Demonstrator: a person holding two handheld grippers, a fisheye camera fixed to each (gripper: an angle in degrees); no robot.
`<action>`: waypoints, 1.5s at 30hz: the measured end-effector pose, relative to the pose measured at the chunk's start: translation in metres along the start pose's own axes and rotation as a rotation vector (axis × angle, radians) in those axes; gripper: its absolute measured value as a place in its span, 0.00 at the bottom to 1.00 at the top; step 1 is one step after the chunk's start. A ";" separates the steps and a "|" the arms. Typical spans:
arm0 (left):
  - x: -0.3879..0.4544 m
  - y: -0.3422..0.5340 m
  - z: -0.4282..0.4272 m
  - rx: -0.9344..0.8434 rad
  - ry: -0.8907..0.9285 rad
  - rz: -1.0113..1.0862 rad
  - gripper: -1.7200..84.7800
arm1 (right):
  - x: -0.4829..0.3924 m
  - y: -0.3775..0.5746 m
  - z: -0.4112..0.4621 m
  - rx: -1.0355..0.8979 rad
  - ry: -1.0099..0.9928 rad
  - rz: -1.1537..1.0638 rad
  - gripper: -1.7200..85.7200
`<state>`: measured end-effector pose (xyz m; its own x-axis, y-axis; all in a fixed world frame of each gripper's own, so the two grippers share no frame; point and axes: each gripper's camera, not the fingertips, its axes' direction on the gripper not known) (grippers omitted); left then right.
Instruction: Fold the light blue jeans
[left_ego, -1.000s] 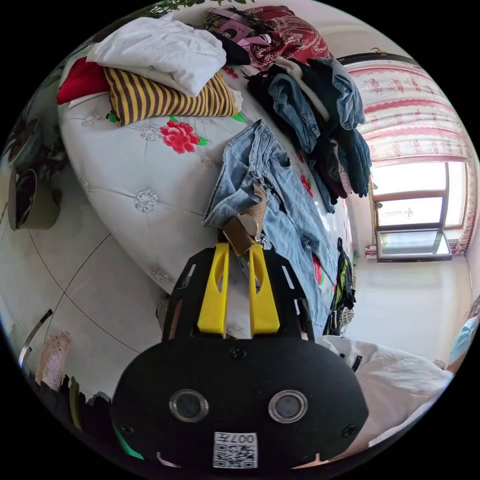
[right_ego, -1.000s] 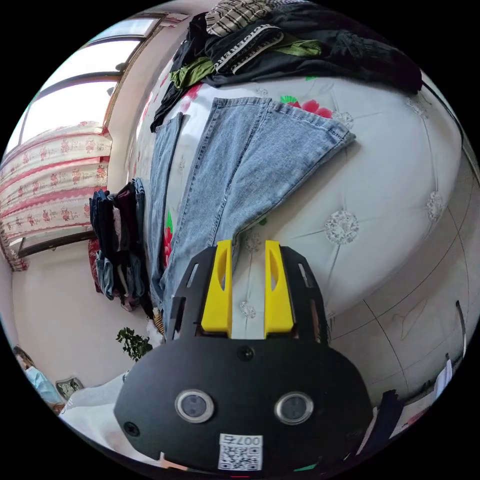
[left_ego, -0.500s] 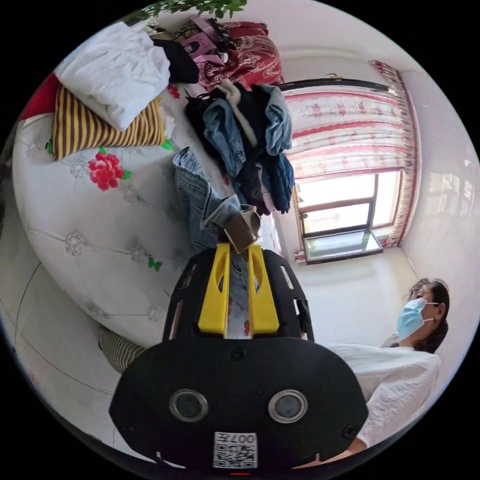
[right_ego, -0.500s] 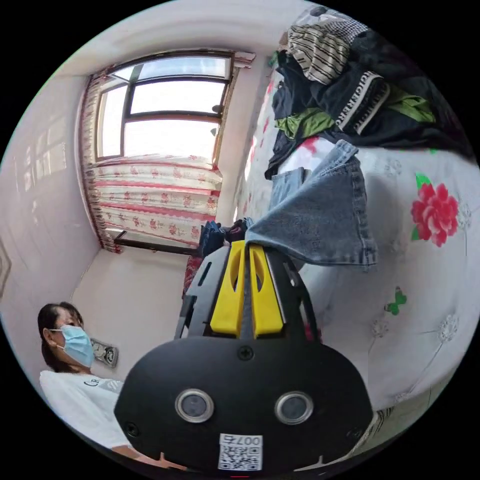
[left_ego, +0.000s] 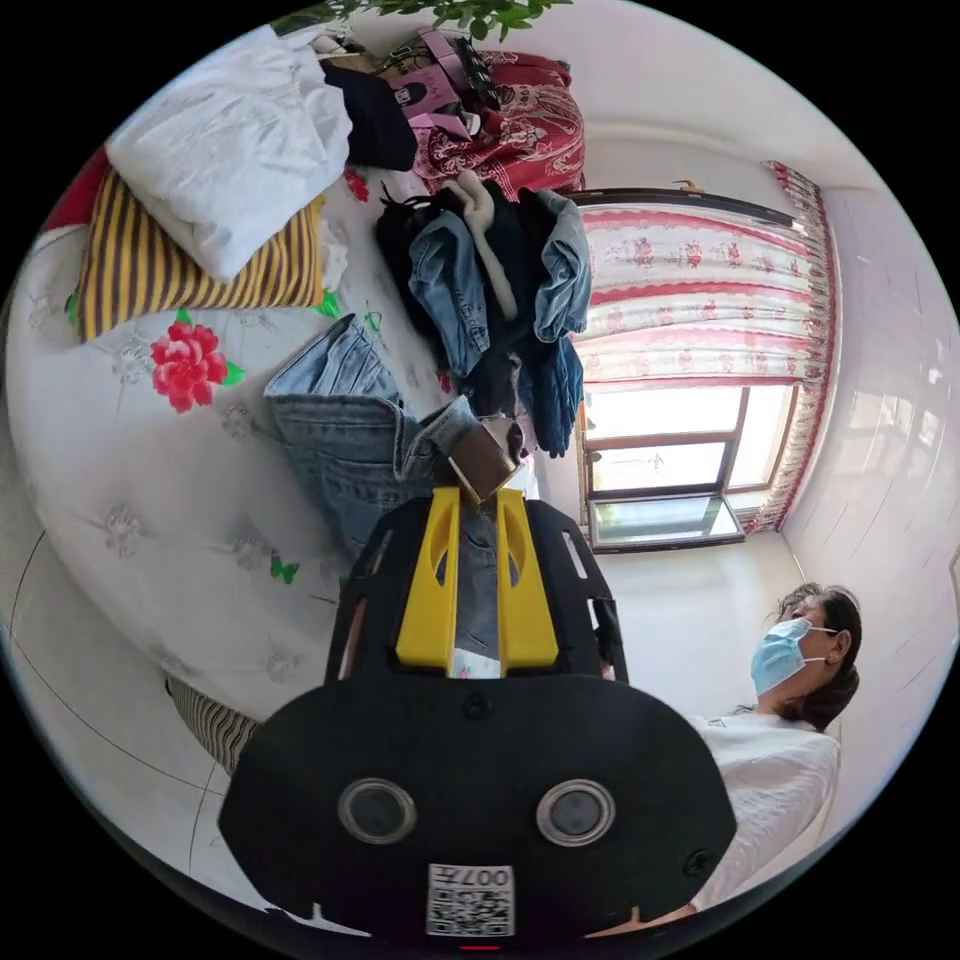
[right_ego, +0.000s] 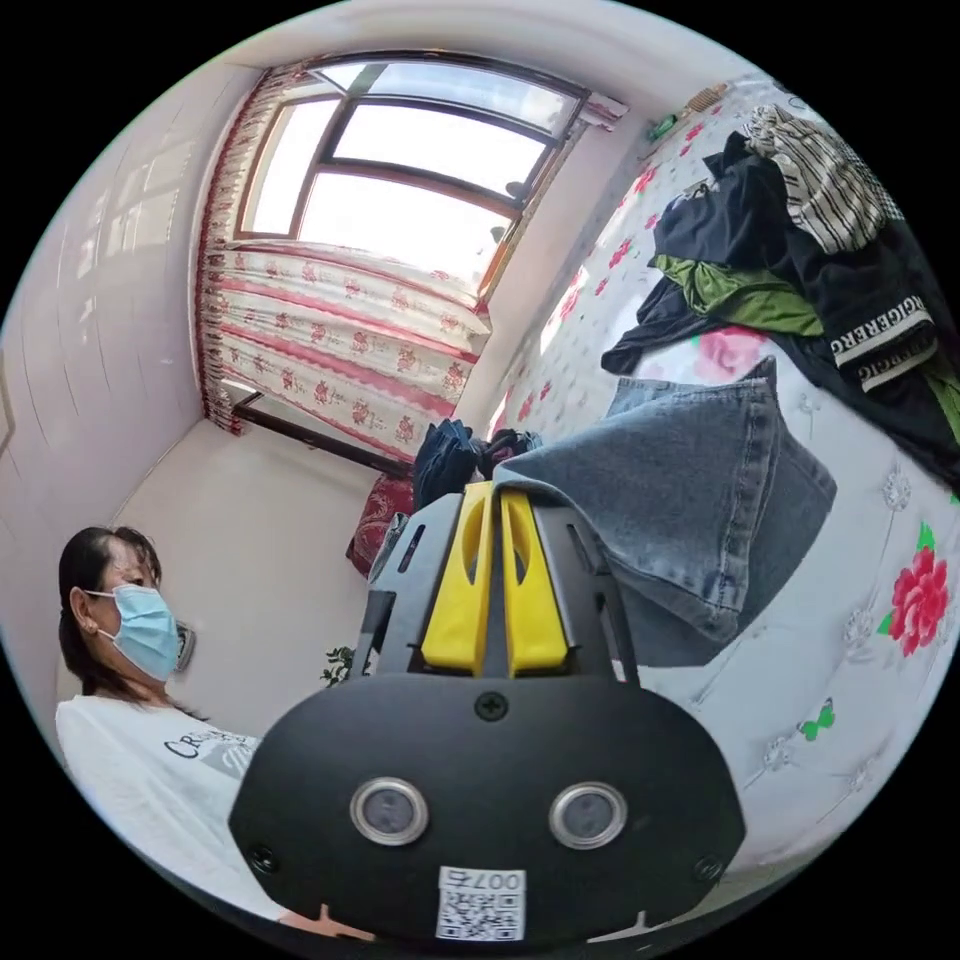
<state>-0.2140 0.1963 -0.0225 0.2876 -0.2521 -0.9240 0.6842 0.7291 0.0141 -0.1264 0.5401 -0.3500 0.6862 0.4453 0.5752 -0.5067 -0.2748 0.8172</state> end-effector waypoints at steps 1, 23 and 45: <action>0.006 -0.024 0.024 0.003 -0.016 -0.001 0.09 | -0.006 -0.022 0.026 -0.012 0.036 -0.030 0.02; 0.044 -0.001 0.349 -0.280 -0.863 0.563 0.08 | -0.019 0.211 0.421 -1.179 0.142 -0.652 0.09; 0.152 0.194 0.442 -0.280 -0.924 0.919 0.10 | 0.008 0.099 0.339 -0.785 0.375 -0.479 0.05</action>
<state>0.2585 0.0184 0.0082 0.9894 0.1437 -0.0223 -0.1300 0.9427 0.3073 0.0062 0.2278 -0.2519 0.7681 0.6396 0.0309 -0.5138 0.5867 0.6260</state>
